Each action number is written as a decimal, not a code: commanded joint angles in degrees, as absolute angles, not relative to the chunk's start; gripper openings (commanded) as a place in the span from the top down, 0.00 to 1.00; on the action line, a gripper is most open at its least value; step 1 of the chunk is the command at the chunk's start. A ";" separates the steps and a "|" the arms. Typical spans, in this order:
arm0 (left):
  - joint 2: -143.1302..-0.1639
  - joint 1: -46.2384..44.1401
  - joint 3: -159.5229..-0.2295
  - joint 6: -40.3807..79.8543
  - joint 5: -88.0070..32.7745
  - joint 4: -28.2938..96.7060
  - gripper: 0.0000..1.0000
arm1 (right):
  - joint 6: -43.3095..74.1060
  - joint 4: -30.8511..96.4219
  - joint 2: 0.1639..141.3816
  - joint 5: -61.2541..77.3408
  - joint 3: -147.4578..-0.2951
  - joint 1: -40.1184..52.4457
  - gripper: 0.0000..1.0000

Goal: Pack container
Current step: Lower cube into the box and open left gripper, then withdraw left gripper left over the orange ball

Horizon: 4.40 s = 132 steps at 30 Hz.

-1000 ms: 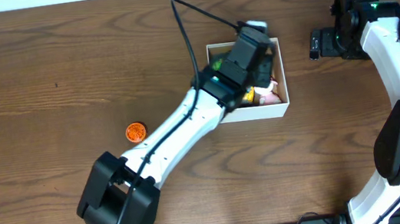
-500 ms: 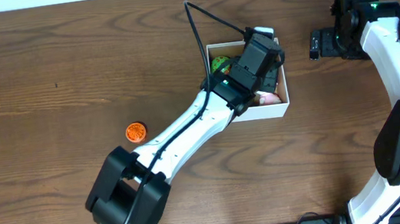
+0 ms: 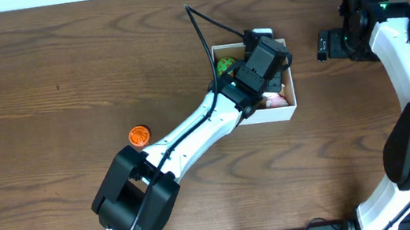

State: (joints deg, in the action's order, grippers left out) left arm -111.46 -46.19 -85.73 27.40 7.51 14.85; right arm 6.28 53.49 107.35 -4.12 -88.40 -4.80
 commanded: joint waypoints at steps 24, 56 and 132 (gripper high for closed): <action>-114.13 -47.24 -86.08 32.25 7.99 15.99 0.48 | 5.69 53.52 106.50 -4.51 -88.27 -4.54 0.01; -113.97 -46.78 -86.13 27.42 8.23 13.13 0.14 | 5.69 53.52 106.50 -4.51 -88.27 -4.54 0.01; -89.93 -8.49 -51.92 25.54 0.45 33.06 0.02 | 5.69 53.52 106.50 -4.51 -88.27 -4.54 0.01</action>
